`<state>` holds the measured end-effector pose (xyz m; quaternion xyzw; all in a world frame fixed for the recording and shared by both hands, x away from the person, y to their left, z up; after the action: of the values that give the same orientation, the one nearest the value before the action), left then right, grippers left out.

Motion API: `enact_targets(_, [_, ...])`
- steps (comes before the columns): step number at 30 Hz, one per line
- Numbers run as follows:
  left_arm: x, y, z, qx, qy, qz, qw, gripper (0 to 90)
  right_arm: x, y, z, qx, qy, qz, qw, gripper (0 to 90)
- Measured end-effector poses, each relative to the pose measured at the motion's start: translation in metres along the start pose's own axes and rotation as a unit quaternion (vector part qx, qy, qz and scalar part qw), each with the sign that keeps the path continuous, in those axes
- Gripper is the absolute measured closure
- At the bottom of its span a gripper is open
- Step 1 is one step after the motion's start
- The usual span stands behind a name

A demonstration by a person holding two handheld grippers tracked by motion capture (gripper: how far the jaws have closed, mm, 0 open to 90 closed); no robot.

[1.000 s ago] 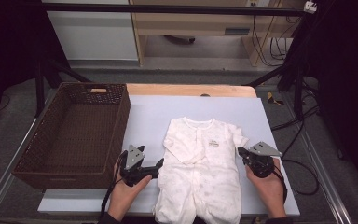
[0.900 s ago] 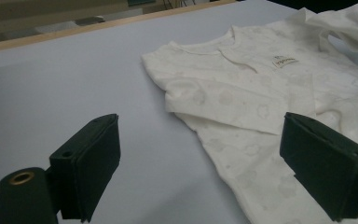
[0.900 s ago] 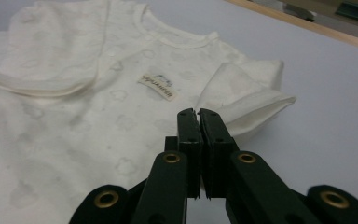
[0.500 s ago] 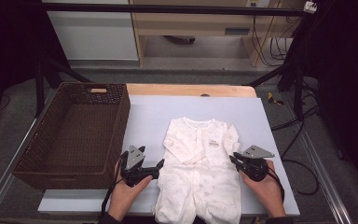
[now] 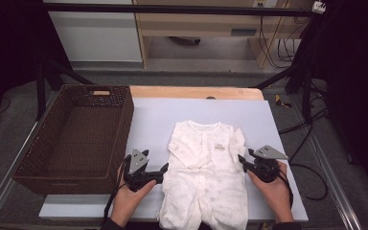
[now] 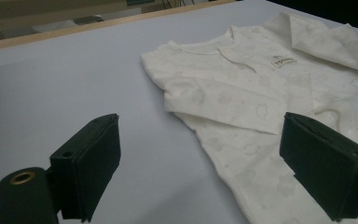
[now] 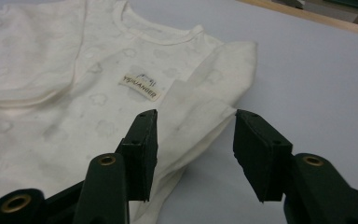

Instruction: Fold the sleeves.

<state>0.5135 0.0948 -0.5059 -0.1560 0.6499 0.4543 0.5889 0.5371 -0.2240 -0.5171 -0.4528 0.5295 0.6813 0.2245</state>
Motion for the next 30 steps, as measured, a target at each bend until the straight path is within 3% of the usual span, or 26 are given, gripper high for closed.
enact_targets(1, [0.0,0.0,0.0,0.0,0.001,0.0,1.0,12.2,-0.003,-0.006,-0.006,0.008,-0.02,-0.001,0.9998,46.3])
enact_targets(5, [0.0,0.0,0.001,0.0,-0.001,0.001,1.0,12.3,-0.005,-0.019,-0.013,0.005,-0.05,0.006,0.9987,48.6])
enact_targets(8, [0.001,0.0,0.002,-0.002,0.0,0.002,1.0,12.3,-0.005,-0.022,-0.009,-0.019,-0.061,0.011,0.9979,66.4])
enact_targets(10, [0.001,0.0,0.003,-0.002,0.0,0.002,1.0,12.4,-0.005,-0.019,-0.008,-0.021,-0.056,0.012,0.9981,80.8])
enact_targets(12, [0.0,0.001,0.003,-0.003,0.001,0.0,1.0,12.5,-0.006,-0.015,-0.008,-0.02,-0.056,0.011,0.9982,88.1])
enact_targets(16, [0.0,0.002,0.004,-0.004,0.0,0.0,1.0,12.5,-0.01,-0.008,-0.011,-0.008,-0.048,0.009,0.9988,88.9])
enact_targets(17, [-0.001,0.002,0.005,-0.006,0.002,-0.002,1.0,12.6,-0.015,-0.001,-0.017,0.011,-0.035,0.005,0.9993,88.9])
enact_targets(23, [0.001,0.0,0.002,-0.003,-0.001,0.002,1.0,12.6,-0.027,0.015,-0.048,0.055,-0.017,0.007,0.9983,88.9])
enact_targets(24, [0.001,0.0,0.002,-0.003,-0.001,0.002,1.0,12.7,-0.027,0.015,-0.048,0.055,-0.017,0.007,0.9983,88.9])
enact_targets(25, [0.001,0.0,0.002,-0.003,-0.002,0.002,1.0,12.7,-0.036,0.023,-0.061,0.069,-0.014,0.003,0.9975,89.0])
enact_targets(30, [0.002,0.0,0.0,-0.001,-0.004,0.004,1.0,12.7,-0.06,0.039,-0.076,0.088,-0.005,-0.01,0.9961,89.0])
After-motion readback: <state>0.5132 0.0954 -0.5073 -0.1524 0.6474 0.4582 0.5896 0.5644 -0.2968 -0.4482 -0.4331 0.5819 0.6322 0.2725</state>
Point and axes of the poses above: each handheld gripper's, and its own axes: y roughly backward along the jaws, x roughly out of its underside, z roughly to its left, the point moved 10 cm from there along -y, roughly forward along the jaws, and after that the axes turned 7 degrees about -y, right-handed, at the moved point
